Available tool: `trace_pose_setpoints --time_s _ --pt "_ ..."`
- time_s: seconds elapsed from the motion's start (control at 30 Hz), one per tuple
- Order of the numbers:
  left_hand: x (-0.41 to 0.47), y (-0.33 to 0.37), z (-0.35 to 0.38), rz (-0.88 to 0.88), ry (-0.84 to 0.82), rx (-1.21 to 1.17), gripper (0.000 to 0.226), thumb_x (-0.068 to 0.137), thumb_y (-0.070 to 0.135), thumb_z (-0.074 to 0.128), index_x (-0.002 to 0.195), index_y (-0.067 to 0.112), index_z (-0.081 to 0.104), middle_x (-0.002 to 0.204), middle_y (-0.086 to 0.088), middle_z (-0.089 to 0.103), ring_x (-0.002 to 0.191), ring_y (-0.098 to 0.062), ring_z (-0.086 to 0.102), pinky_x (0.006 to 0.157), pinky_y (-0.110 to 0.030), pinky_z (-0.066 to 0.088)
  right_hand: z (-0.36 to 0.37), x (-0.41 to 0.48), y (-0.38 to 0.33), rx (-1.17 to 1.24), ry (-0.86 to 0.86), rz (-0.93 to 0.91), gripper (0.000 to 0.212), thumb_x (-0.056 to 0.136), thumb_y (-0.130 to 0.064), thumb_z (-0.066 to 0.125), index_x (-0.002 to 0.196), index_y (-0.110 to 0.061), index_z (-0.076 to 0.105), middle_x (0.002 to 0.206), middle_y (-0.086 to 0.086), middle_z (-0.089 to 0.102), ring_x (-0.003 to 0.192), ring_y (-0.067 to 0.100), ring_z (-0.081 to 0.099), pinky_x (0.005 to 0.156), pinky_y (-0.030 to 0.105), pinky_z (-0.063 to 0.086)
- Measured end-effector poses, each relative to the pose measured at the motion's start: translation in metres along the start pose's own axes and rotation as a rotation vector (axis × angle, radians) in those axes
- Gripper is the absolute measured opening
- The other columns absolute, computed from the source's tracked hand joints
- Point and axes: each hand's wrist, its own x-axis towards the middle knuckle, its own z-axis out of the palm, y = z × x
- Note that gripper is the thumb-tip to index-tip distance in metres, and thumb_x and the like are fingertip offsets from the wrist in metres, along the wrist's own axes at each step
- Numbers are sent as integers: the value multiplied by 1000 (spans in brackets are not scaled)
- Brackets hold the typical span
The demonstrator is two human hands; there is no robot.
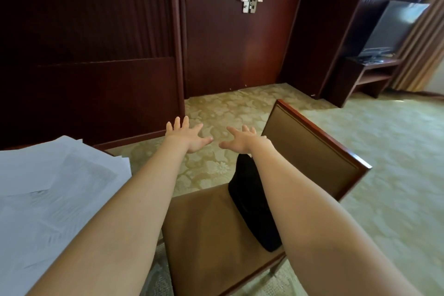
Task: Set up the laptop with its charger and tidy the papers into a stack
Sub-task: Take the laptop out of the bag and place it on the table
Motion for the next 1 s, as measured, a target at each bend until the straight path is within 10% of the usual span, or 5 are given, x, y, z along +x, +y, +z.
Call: trace_pose_setpoints --time_s 1.0 --pt "112 156 134 162 -380 102 69 93 63 22 150 29 6 157 -11 -7 144 -32 -11 113 -51 -7 121 81 188 175 -363 212 72 93 -55 41 150 -32 3 159 8 -2 145 30 -7 115 55 2"
